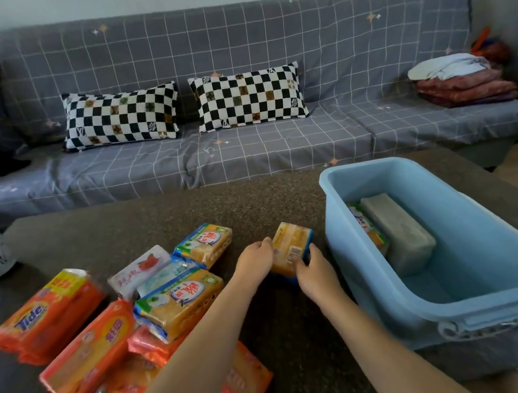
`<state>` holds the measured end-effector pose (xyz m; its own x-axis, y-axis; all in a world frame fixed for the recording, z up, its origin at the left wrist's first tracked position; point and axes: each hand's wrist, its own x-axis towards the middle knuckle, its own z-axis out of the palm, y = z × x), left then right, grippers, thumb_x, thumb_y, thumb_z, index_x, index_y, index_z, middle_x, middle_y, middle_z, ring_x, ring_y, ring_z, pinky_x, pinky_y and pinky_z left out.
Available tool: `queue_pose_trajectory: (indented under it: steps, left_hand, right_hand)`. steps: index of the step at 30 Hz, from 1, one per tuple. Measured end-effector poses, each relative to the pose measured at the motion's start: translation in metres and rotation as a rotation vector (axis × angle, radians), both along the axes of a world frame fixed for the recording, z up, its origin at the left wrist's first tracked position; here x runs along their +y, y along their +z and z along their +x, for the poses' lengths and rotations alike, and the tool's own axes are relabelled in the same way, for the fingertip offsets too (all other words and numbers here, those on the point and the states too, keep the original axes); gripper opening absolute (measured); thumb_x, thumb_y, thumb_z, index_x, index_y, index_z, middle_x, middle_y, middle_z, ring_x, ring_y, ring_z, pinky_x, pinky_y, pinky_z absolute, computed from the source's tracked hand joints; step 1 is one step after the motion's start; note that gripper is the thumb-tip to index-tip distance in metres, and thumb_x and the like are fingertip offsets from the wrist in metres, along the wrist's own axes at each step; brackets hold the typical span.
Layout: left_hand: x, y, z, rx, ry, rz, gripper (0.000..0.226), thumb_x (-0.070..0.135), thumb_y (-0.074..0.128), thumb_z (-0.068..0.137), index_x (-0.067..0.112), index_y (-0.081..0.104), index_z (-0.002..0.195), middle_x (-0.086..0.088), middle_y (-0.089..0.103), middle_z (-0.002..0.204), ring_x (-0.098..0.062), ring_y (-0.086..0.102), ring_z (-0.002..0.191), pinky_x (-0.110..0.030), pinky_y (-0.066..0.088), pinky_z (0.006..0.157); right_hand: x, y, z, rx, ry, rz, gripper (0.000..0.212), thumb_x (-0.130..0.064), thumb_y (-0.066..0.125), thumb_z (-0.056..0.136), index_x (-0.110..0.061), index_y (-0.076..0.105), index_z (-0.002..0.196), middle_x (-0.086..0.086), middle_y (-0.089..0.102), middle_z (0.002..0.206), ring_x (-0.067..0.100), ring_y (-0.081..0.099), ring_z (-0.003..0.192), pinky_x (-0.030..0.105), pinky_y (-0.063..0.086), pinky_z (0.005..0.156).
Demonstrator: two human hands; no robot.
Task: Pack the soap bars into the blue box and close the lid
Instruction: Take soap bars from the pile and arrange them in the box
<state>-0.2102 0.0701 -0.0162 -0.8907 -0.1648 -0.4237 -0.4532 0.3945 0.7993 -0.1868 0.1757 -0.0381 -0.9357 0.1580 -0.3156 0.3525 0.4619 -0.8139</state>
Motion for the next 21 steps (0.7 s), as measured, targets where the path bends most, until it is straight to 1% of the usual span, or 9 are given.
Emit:
queue_pose_trajectory:
  steps: [2, 5, 7, 9, 12, 14, 16, 19, 21]
  left_hand:
    - [0.002, 0.001, 0.002, -0.004, -0.011, -0.018, 0.047, 0.036, 0.032, 0.101, 0.011, 0.049, 0.137, -0.008, 0.059, 0.118, -0.020, 0.054, 0.111, -0.029, 0.038, 0.088]
    - [0.003, -0.002, 0.005, 0.025, 0.026, 0.050, 0.041, 0.034, 0.040, 0.099, 0.013, 0.057, 0.130, -0.005, 0.064, 0.114, -0.019, 0.058, 0.108, -0.028, 0.042, 0.083]
    - [0.001, -0.001, 0.010, 0.056, 0.037, 0.101, 0.037, 0.030, 0.045, 0.097, 0.015, 0.059, 0.128, -0.004, 0.066, 0.117, -0.016, 0.059, 0.104, -0.025, 0.043, 0.080]
    - [-0.003, 0.002, 0.017, 0.115, 0.028, 0.129, 0.032, 0.025, 0.050, 0.096, 0.016, 0.062, 0.125, 0.000, 0.068, 0.111, -0.011, 0.061, 0.099, -0.022, 0.045, 0.077]
    - [-0.020, 0.016, 0.022, 0.240, 0.038, 0.090, 0.027, 0.023, 0.053, 0.095, 0.018, 0.067, 0.116, 0.012, 0.065, 0.082, -0.002, 0.057, 0.076, -0.017, 0.044, 0.064]
    - [-0.037, 0.027, 0.020, 0.304, 0.061, 0.013, 0.027, 0.024, 0.053, 0.094, 0.019, 0.068, 0.115, 0.014, 0.061, 0.074, -0.003, 0.055, 0.069, -0.019, 0.043, 0.062]
    - [-0.054, 0.037, 0.016, 0.346, 0.094, -0.041, 0.027, 0.024, 0.053, 0.094, 0.017, 0.069, 0.115, 0.015, 0.061, 0.071, -0.005, 0.056, 0.067, -0.023, 0.047, 0.064]
    - [-0.079, 0.047, 0.010, 0.327, 0.132, -0.081, 0.026, 0.025, 0.052, 0.094, 0.019, 0.071, 0.112, 0.005, 0.065, 0.071, -0.014, 0.059, 0.067, -0.026, 0.047, 0.060]
    - [-0.093, 0.049, 0.005, 0.298, 0.155, -0.065, 0.027, 0.024, 0.053, 0.093, 0.018, 0.070, 0.113, -0.002, 0.070, 0.082, -0.022, 0.066, 0.080, -0.029, 0.052, 0.064]
  right_hand:
    - [0.003, -0.002, -0.001, -0.028, -0.011, -0.052, 0.048, -0.030, 0.043, 0.097, -0.016, 0.038, 0.142, 0.005, 0.049, 0.141, 0.020, 0.047, 0.128, 0.032, 0.039, 0.102]
    - [0.008, -0.001, 0.003, -0.057, -0.054, -0.218, 0.036, -0.028, 0.046, 0.096, -0.018, 0.054, 0.130, 0.002, 0.061, 0.126, 0.018, 0.055, 0.117, 0.028, 0.043, 0.095]
    - [0.009, -0.002, 0.006, -0.081, -0.113, -0.359, 0.033, -0.025, 0.049, 0.095, -0.018, 0.057, 0.127, 0.003, 0.063, 0.123, 0.018, 0.058, 0.113, 0.036, 0.044, 0.101]
    - [0.008, -0.001, 0.011, -0.072, -0.136, -0.465, 0.030, -0.022, 0.051, 0.094, -0.018, 0.060, 0.122, 0.004, 0.066, 0.119, 0.018, 0.060, 0.110, 0.041, 0.045, 0.102]
    - [-0.005, 0.007, 0.013, -0.021, -0.121, -0.547, 0.028, -0.021, 0.054, 0.092, -0.017, 0.062, 0.119, 0.002, 0.068, 0.112, 0.016, 0.063, 0.104, 0.037, 0.049, 0.097]
    - [-0.021, 0.018, 0.011, -0.014, -0.114, -0.642, 0.029, -0.016, 0.056, 0.092, -0.012, 0.061, 0.119, 0.004, 0.067, 0.108, 0.015, 0.064, 0.098, 0.033, 0.051, 0.091]
    - [-0.041, 0.028, 0.008, -0.019, -0.111, -0.724, 0.029, -0.013, 0.057, 0.091, -0.008, 0.061, 0.119, 0.008, 0.067, 0.109, 0.017, 0.064, 0.097, 0.031, 0.052, 0.087]
    - [-0.072, 0.032, -0.001, -0.029, -0.089, -0.741, 0.029, -0.012, 0.058, 0.090, -0.007, 0.062, 0.119, 0.010, 0.068, 0.112, 0.019, 0.065, 0.099, 0.028, 0.053, 0.082]
    - [-0.090, 0.029, -0.010, -0.043, -0.085, -0.740, 0.033, -0.012, 0.060, 0.089, -0.006, 0.061, 0.121, 0.011, 0.067, 0.114, 0.020, 0.065, 0.101, 0.029, 0.054, 0.083]
